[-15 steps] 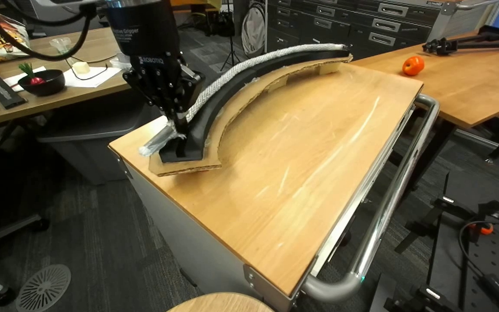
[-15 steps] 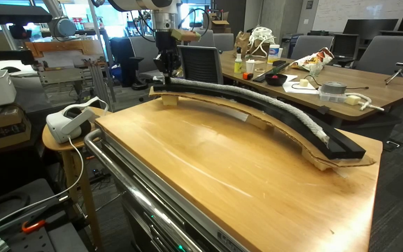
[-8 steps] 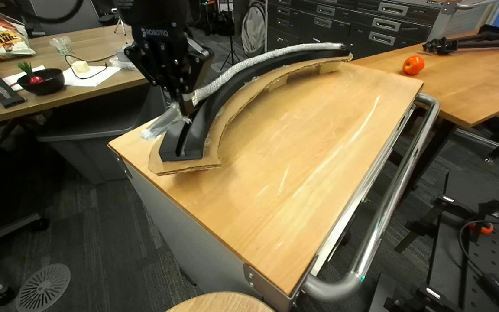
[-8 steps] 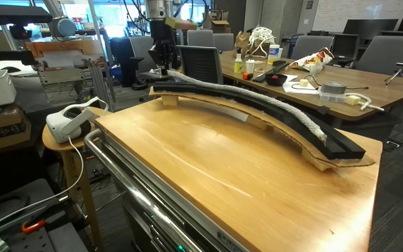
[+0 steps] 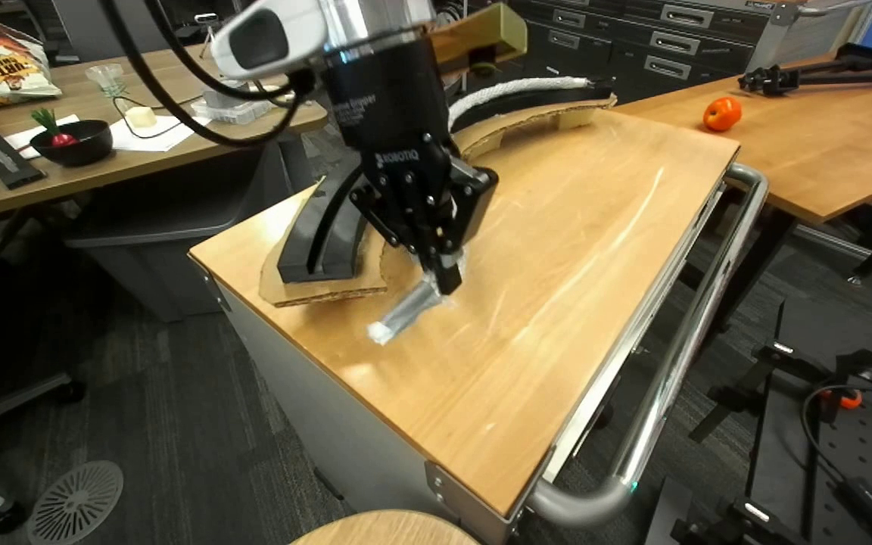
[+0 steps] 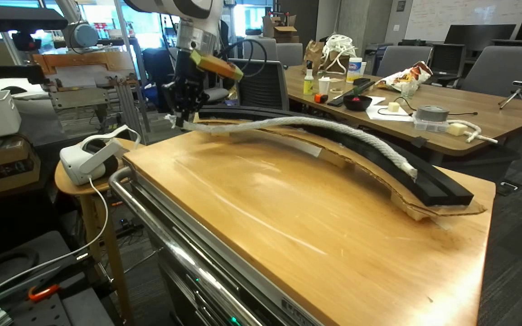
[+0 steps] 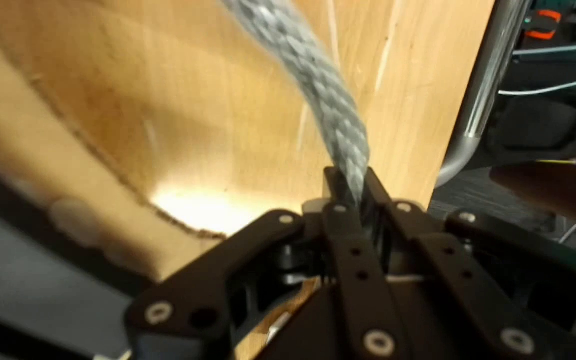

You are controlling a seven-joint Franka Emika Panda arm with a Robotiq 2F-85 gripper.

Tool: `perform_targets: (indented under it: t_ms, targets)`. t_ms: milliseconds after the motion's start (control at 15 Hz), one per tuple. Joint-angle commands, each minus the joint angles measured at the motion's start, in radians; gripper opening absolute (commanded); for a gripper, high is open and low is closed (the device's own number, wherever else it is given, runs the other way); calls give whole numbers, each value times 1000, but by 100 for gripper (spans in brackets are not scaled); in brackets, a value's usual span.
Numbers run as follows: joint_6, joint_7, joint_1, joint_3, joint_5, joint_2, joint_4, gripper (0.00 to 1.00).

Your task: Put the rope on the counter

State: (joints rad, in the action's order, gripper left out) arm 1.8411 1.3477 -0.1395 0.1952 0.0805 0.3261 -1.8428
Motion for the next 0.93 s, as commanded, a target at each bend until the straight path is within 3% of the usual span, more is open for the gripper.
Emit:
perform_targets:
  t_ms: [0, 67, 200, 333, 667, 733, 800, 867]
  targets:
    - [78, -15, 29, 9, 77, -34, -115, 3]
    - [119, -18, 31, 7, 74, -52, -149, 34]
    - [226, -30, 27, 2, 37, -104, -224, 42]
    - [319, -53, 19, -5, -23, -175, -299, 58]
    - [426, -153, 25, -28, -121, -390, -440, 95]
    - [371, -108, 18, -23, -89, -271, -350, 100]
    - [370, -113, 15, -28, -94, -303, -366, 85]
    - [365, -113, 15, -29, -94, -310, -368, 93]
